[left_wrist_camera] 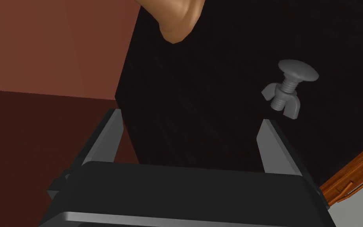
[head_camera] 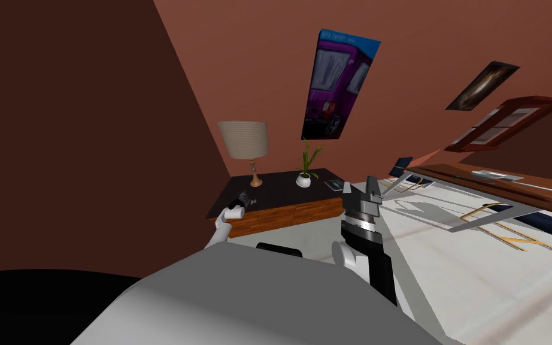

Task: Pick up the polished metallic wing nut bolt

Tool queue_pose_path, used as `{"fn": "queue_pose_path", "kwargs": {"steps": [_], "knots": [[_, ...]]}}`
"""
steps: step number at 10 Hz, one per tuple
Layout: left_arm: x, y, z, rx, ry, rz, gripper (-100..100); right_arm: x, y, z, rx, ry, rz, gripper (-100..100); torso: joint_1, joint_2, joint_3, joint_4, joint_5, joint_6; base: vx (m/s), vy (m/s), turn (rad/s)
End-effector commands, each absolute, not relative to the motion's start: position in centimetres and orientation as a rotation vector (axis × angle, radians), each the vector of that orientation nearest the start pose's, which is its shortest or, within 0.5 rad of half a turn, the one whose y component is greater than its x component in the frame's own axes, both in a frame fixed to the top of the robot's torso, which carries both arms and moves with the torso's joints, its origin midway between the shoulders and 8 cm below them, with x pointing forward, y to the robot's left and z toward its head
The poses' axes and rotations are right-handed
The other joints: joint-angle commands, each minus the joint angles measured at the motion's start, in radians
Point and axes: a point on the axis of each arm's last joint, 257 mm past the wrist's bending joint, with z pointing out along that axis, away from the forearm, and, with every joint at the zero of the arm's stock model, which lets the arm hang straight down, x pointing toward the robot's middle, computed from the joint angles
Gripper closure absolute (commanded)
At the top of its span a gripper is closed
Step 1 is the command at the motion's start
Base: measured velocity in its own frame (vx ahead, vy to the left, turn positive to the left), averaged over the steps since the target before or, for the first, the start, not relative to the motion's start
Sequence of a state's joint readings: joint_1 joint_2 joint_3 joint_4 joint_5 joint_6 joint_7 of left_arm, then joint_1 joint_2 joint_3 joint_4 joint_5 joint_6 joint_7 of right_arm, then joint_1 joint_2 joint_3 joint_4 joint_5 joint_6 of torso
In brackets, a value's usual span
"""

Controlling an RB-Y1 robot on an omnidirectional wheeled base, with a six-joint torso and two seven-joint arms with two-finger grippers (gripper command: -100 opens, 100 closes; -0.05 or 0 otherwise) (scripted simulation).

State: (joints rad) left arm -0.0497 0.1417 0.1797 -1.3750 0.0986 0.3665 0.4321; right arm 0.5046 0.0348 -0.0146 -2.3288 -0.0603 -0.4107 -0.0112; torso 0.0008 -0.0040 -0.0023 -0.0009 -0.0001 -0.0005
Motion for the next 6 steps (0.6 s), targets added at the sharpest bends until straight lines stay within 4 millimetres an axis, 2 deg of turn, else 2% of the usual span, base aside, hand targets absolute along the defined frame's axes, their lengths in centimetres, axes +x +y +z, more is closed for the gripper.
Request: {"fn": "queue_pose_path", "kwargs": {"steps": [1,2,3,5,6], "knots": [[50.3,35.9,-39.5,-2.048,1.077,-0.987,-100,34.6,-29.5,2.8,0.757,0.57,1.325,0,0.0,0.0,0.0,0.0,0.0,0.0,0.049,0.013,-0.084],[49.9,35.9,-40.9,-2.089,1.092,-0.949,-100,34.6,-29.5,2.8,0.757,0.57,1.326,0,0.0,0.0,0.0,0.0,0.0,0.0,0.06,0.025,-0.125],[49.8,35.9,-41.0,-2.095,1.095,-0.944,-100,34.6,-29.5,2.8,0.757,0.57,1.326,0,0.001,0.0,0.0,0.0,0.0,0.0,0.049,0.018,-0.058],[48.5,35.9,-43.8,-2.179,1.131,-0.86,-100,34.6,-29.5,2.8,0.757,0.57,1.326,0,0.0,0.0,0.0,0.0,0.0,0.0,0.066,0.027,-0.115],[48.5,35.9,-43.8,-2.179,1.131,-0.86,-100,34.6,-29.5,2.8,0.757,0.57,1.325,0,0.001,-0.001,0.0,0.0,0.0,0.0,0.063,0.021,-0.044]]}}
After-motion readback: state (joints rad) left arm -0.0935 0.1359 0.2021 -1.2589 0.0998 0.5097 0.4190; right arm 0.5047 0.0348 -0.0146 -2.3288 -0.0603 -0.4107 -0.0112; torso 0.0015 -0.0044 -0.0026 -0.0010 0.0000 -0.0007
